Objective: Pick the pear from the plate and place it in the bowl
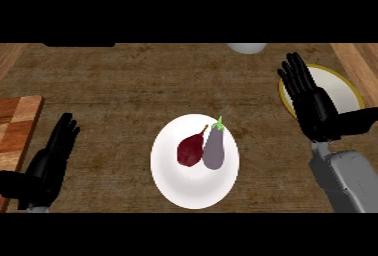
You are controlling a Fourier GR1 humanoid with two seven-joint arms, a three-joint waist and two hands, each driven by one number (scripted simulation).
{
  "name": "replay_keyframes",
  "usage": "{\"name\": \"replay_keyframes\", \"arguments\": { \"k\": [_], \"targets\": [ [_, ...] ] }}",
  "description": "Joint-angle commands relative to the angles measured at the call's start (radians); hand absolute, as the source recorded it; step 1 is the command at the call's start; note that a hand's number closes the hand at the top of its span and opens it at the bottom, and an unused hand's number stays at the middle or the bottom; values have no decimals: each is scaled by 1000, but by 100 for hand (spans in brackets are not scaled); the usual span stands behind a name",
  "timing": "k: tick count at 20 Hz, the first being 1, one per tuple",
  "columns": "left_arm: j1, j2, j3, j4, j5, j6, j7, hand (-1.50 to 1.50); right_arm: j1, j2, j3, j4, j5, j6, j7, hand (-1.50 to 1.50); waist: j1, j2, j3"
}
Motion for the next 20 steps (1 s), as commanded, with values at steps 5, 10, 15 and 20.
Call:
{"name": "replay_keyframes", "arguments": {
  "k": [5,10,15,20],
  "targets": [
    [-150,60,26,3,-140,76,19,0,124,129,-41,42,-168,286,-361,150,-1,29,27],
    [-247,73,15,26,-167,91,116,0,215,240,-170,254,-83,35,-567,-150,-13,36,26],
    [-337,49,-6,58,-217,100,204,0,244,126,-113,332,80,221,-851,-150,-4,27,21],
    [-259,39,-3,4,-224,87,186,0,221,30,-48,254,226,112,-702,-150,8,19,18]
  ]
}}
